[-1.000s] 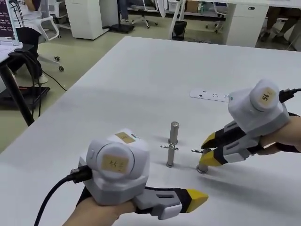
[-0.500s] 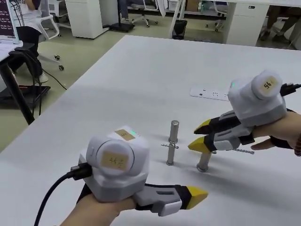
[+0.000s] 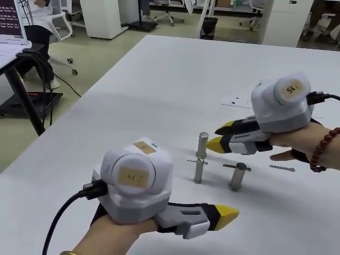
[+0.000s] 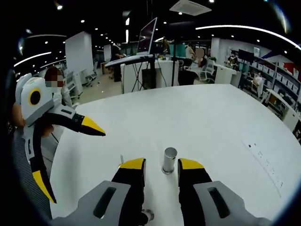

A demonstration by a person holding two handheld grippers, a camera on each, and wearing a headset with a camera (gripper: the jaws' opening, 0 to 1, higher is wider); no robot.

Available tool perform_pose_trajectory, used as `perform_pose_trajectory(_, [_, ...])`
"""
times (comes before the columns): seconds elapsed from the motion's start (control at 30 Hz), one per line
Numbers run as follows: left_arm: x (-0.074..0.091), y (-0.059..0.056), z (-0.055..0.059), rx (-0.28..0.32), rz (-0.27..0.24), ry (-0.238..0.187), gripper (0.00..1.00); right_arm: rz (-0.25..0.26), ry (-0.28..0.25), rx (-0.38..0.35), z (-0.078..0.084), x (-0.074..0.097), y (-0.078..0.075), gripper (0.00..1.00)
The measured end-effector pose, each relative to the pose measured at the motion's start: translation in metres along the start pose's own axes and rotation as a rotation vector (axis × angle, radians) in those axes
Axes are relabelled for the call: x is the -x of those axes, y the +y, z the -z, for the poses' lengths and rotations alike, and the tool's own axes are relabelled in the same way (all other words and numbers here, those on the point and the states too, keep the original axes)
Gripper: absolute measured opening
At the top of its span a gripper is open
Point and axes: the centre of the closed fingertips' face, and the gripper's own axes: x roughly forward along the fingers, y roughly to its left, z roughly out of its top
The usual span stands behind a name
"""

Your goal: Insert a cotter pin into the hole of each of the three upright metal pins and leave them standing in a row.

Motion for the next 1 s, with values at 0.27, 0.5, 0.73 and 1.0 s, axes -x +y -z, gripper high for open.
perform_pose_trajectory(0.27, [0.0, -0.001, 0.0, -0.006, 0.0, 0.0, 0.95, 0.027, -0.014, 0.001, 0.0, -0.015, -0.009, 0.22])
perform_pose_trajectory(0.5, [0.0, -0.001, 0.0, -0.011, -0.004, 0.003, 0.95, 0.044, -0.013, 0.008, 0.001, -0.029, -0.016, 0.21])
perform_pose_trajectory(0.73, [0.0, -0.001, 0.001, -0.004, -0.003, 0.005, 0.94, 0.048, 0.006, -0.01, 0.01, -0.037, -0.017, 0.18])
perform_pose_trajectory(1.0, [-0.001, 0.0, 0.002, -0.006, -0.006, 0.011, 0.94, 0.059, 0.001, -0.031, 0.012, -0.037, -0.018, 0.14])
